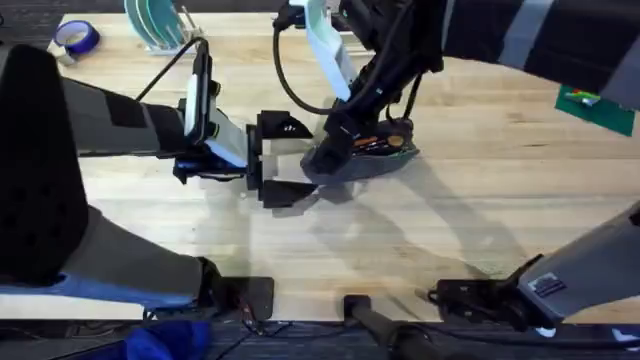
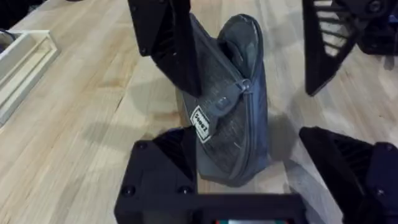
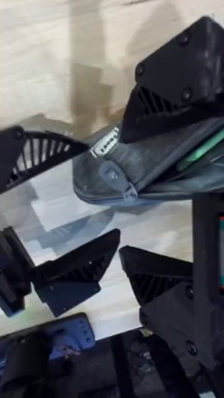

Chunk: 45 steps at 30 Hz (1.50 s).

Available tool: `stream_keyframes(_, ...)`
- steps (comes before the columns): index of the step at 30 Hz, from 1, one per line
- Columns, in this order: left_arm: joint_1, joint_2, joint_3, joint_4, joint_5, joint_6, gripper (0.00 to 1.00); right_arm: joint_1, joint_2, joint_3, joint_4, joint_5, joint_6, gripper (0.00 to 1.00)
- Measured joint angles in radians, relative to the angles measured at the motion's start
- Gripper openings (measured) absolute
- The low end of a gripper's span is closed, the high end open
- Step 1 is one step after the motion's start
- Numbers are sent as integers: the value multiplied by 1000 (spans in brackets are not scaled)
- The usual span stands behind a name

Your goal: Unzip the bag, pick up the pens from the table one at a time and place them inside, then zip the bag closed.

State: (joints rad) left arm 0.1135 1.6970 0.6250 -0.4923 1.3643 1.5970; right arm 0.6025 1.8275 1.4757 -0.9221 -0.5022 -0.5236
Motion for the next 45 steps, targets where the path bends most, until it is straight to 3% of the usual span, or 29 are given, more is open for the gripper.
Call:
stream_keyframes(9, 0, 0, 0, 0, 0, 0, 995, 0, 34, 0, 25, -80, 1, 997)
stream_keyframes(31, 0, 0, 0, 0, 0, 0, 995, -4, 35, 0, -45, -150, 4, 996)
stream_keyframes(45, 0, 0, 0, 0, 0, 0, 995, -67, 35, 0, -124, -315, 4, 997)
